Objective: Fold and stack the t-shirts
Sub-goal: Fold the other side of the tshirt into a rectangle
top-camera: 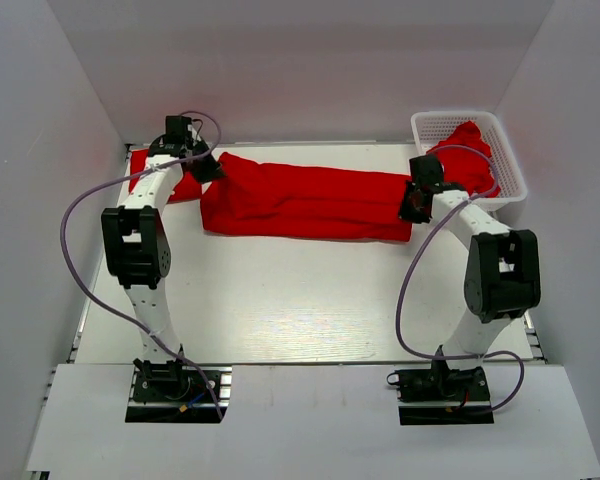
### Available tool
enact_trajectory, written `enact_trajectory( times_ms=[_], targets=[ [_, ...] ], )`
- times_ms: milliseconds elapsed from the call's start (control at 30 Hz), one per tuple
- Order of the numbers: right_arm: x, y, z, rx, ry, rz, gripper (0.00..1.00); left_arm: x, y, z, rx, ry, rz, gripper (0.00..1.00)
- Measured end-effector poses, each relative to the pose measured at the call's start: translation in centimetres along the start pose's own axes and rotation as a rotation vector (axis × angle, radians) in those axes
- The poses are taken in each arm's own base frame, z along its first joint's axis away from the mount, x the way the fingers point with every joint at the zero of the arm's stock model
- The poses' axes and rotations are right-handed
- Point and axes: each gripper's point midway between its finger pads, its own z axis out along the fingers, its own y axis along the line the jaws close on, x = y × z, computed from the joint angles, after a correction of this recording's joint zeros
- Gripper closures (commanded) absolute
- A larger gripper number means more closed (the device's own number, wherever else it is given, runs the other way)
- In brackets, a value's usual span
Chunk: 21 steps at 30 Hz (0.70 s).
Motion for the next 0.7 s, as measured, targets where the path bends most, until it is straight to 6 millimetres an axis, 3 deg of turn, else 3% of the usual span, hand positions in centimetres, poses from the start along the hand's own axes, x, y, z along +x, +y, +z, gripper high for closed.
enact_trajectory(
  times_ms=[333,700],
  targets=[
    [-3.6,0.9,1.5,-0.027,-0.033,-0.048,1.0,-2.3,0.2,2.6,0.035,-0.046,0.014,1.0],
    [-6.1,0.9,3.8,-0.026,-0.042,-0.049,1.0,-5.2,-1.9,4.2,0.122,-0.103,0.054,1.0]
  ],
)
